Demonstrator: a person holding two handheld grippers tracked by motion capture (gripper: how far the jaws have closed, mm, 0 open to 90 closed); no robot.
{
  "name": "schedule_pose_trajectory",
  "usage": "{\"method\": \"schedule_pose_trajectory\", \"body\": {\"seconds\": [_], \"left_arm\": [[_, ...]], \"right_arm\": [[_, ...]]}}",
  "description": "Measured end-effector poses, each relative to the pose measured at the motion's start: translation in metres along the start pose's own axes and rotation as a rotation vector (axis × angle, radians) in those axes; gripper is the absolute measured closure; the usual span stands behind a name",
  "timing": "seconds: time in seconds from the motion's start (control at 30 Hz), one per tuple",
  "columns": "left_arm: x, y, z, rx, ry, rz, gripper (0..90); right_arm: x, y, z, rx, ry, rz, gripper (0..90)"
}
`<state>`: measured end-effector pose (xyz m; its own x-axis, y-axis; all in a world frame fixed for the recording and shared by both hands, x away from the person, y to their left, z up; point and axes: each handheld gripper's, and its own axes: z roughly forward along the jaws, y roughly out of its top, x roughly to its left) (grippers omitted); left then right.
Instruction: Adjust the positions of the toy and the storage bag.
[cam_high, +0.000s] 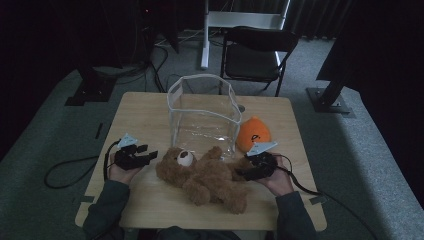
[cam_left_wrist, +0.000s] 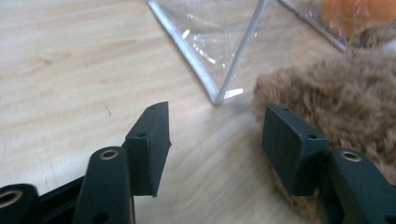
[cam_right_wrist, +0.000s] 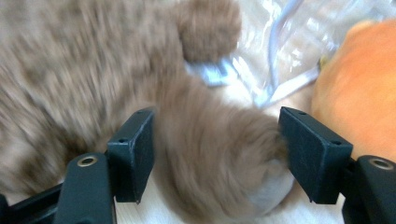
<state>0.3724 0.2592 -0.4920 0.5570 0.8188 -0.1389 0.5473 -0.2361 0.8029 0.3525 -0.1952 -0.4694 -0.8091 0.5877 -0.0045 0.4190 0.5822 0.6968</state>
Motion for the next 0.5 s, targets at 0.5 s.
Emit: {"method": "schedule_pose_trajectory", "body": {"seconds": [0.5], "left_arm": [[-0.01,0.037,0.023,-0.035,-0.034,0.03,48.5]], "right_arm": [[-0.021,0.026,-0.005,-0.144,-0.038,0.119,64.6]]}}
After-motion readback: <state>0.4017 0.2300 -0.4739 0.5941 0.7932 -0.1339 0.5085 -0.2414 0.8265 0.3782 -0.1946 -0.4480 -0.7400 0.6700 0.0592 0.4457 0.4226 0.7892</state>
